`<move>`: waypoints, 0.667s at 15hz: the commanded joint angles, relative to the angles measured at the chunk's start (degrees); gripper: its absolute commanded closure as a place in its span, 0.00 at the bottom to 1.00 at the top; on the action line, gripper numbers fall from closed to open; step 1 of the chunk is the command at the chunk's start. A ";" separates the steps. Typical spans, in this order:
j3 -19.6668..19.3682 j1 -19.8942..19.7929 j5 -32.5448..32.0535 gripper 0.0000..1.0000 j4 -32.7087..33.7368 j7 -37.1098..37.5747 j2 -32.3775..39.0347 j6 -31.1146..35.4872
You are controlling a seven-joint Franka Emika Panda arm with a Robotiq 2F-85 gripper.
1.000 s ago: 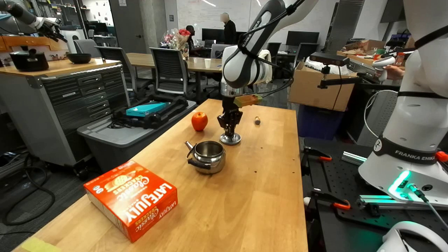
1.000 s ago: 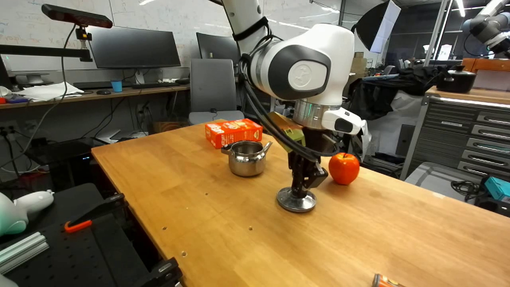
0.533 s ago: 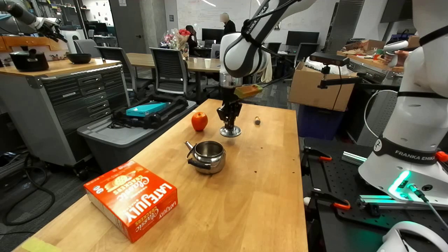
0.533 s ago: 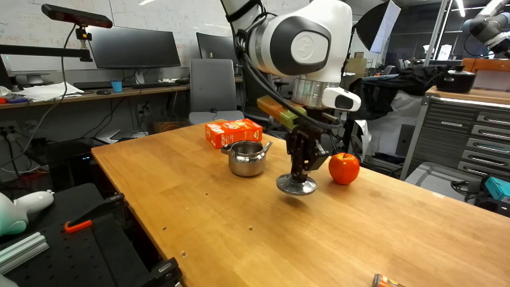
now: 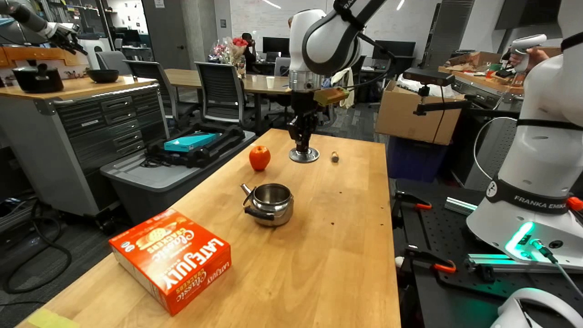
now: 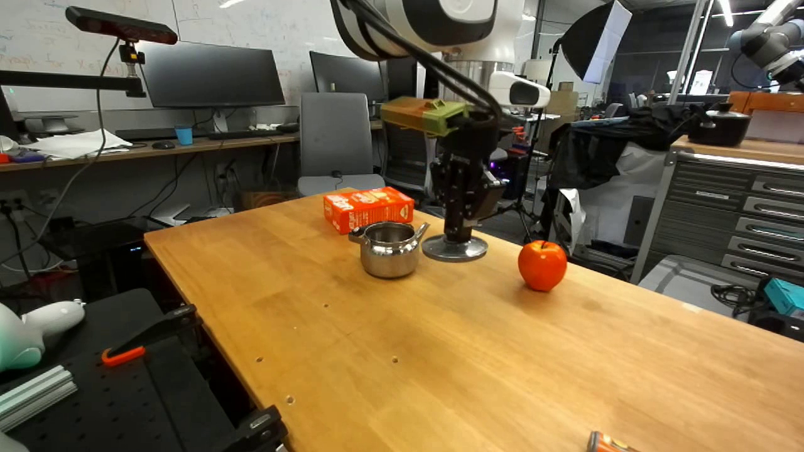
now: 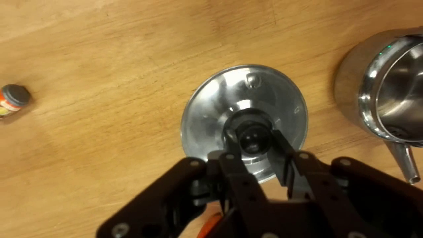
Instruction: Take the lid from the table and put it on the kettle
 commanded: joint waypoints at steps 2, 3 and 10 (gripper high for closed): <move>1.31 1.61 -2.19 0.93 -3.84 1.02 -7.48 -3.00; 1.83 1.92 -2.02 0.93 -4.06 0.88 -8.23 -3.44; 5.46 4.01 0.30 0.93 -3.23 -1.40 -9.26 -3.64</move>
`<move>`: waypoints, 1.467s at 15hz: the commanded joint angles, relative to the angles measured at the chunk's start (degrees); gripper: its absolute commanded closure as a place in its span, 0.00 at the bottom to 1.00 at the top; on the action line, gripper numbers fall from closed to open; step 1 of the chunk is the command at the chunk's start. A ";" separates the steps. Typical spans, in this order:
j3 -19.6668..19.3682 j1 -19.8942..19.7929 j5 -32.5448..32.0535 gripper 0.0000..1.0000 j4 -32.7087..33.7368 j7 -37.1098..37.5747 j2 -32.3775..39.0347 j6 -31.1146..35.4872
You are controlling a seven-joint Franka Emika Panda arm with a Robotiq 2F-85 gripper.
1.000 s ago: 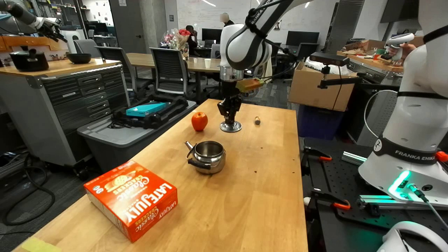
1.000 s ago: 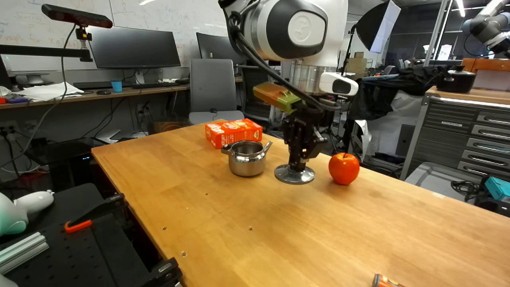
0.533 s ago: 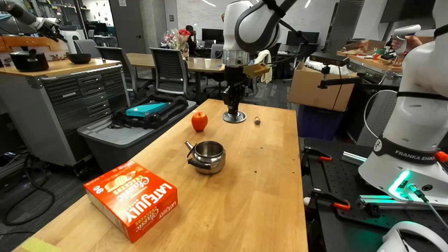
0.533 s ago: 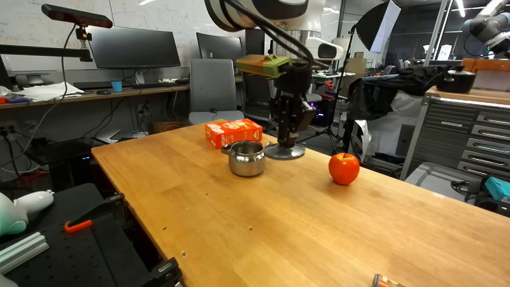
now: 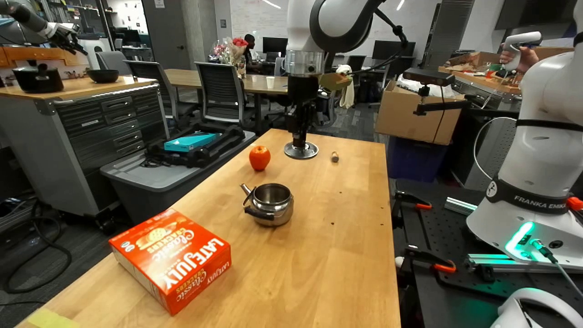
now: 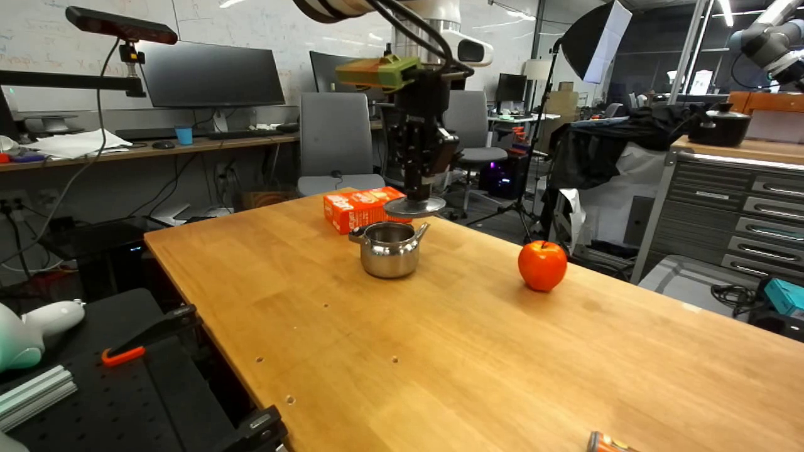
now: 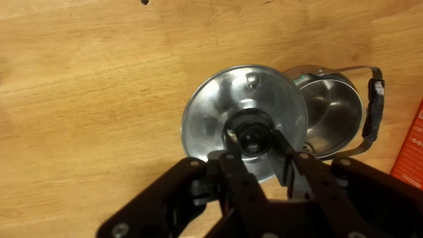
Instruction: Take the lid from the table and put it on the kettle
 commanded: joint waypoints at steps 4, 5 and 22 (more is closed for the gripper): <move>2.58 1.63 3.61 0.93 0.99 -4.00 -0.38 0.11; 2.94 1.80 4.45 0.93 1.17 -4.98 -0.14 0.54; 6.08 2.27 11.58 0.93 5.67 -11.38 9.56 7.88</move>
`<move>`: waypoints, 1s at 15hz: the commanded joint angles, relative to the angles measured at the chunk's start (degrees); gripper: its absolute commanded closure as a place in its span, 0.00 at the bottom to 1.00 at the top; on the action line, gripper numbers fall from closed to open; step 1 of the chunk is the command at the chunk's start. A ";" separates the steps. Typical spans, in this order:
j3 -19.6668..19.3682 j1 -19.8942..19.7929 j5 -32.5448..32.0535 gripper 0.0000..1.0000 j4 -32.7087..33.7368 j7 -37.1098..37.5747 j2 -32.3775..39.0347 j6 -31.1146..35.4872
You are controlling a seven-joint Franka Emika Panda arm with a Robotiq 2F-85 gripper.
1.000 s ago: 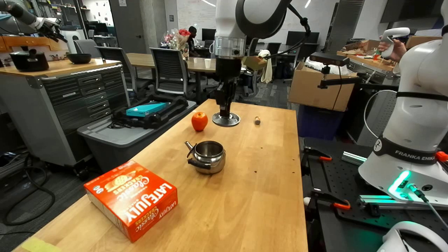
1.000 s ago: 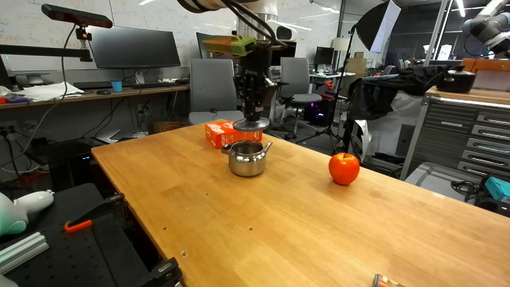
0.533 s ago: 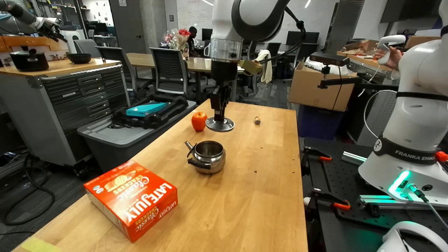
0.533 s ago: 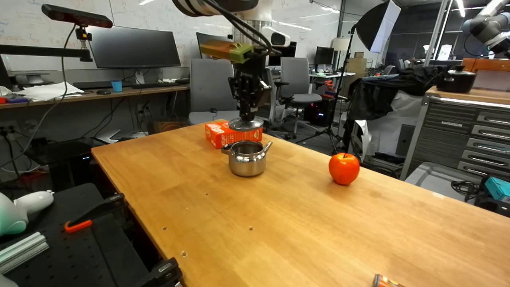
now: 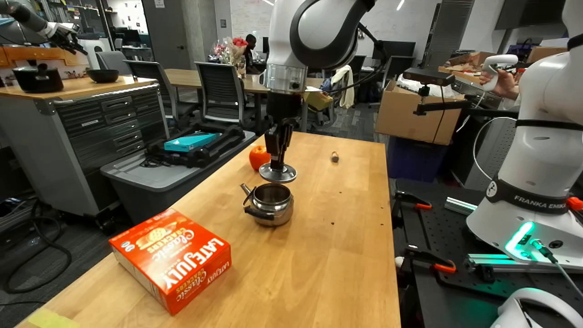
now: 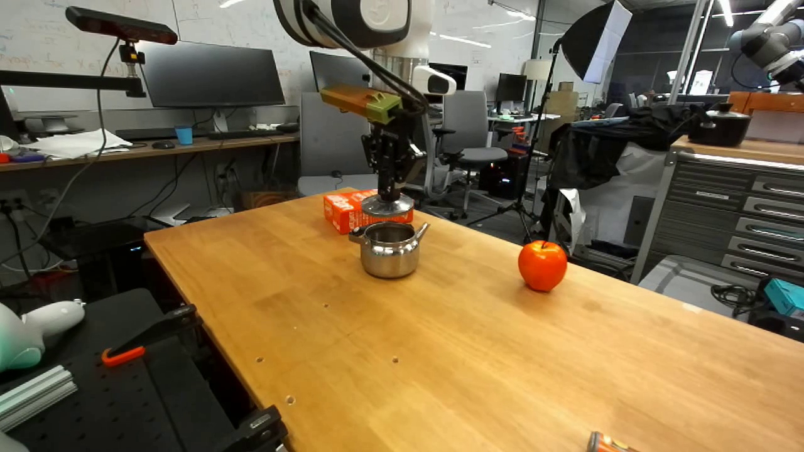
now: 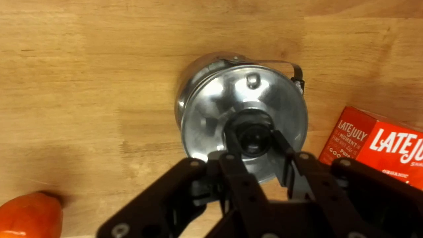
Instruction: Take the lid from the table and put it on the kettle
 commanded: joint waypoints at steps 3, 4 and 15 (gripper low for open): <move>0.82 -0.35 1.79 0.93 3.95 -1.18 4.80 1.97; 0.86 -0.41 1.71 0.93 4.27 -1.19 5.35 2.04; 1.36 -0.70 1.53 0.93 5.27 -1.39 8.40 2.53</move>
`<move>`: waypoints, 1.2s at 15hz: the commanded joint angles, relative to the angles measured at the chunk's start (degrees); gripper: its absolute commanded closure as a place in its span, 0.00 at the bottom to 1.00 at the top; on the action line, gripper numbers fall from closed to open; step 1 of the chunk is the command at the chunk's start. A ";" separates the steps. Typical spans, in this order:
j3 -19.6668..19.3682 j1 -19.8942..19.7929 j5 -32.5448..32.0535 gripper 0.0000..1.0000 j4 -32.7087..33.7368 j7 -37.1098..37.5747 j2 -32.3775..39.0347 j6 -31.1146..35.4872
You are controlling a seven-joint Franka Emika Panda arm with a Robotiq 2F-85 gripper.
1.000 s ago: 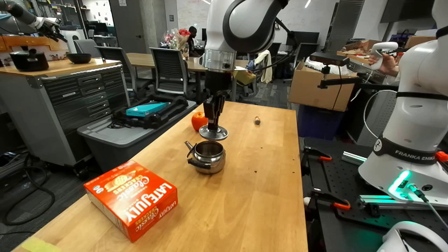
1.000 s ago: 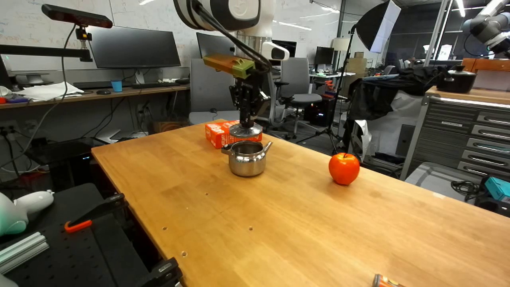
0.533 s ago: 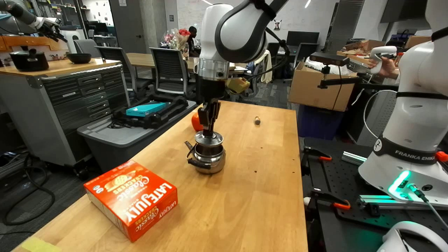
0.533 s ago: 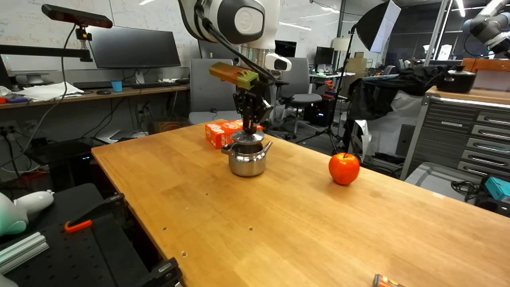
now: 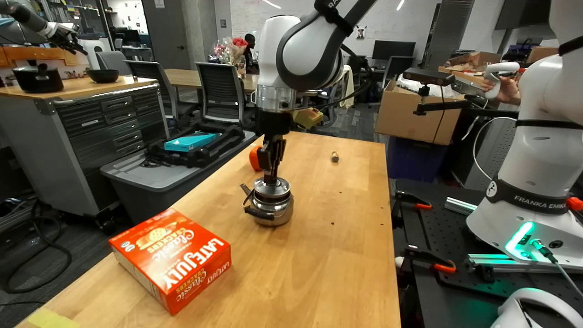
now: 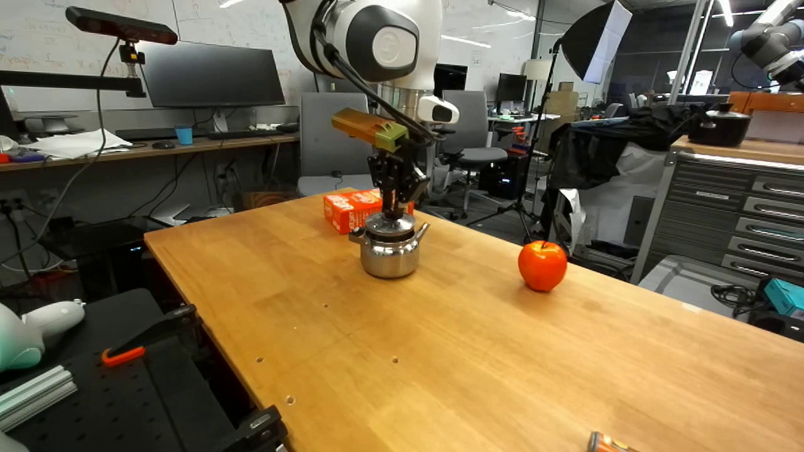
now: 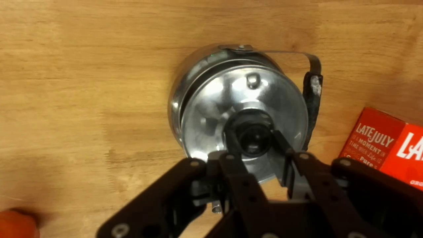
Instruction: Take the lid from the table and put it on the kettle
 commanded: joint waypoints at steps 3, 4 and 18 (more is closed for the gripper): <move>1.07 -0.76 1.46 0.93 1.34 -1.37 1.43 0.67; 1.06 -0.79 1.46 0.93 1.40 -1.33 1.58 0.77; 1.52 -1.17 1.80 0.46 2.13 -1.62 3.10 1.30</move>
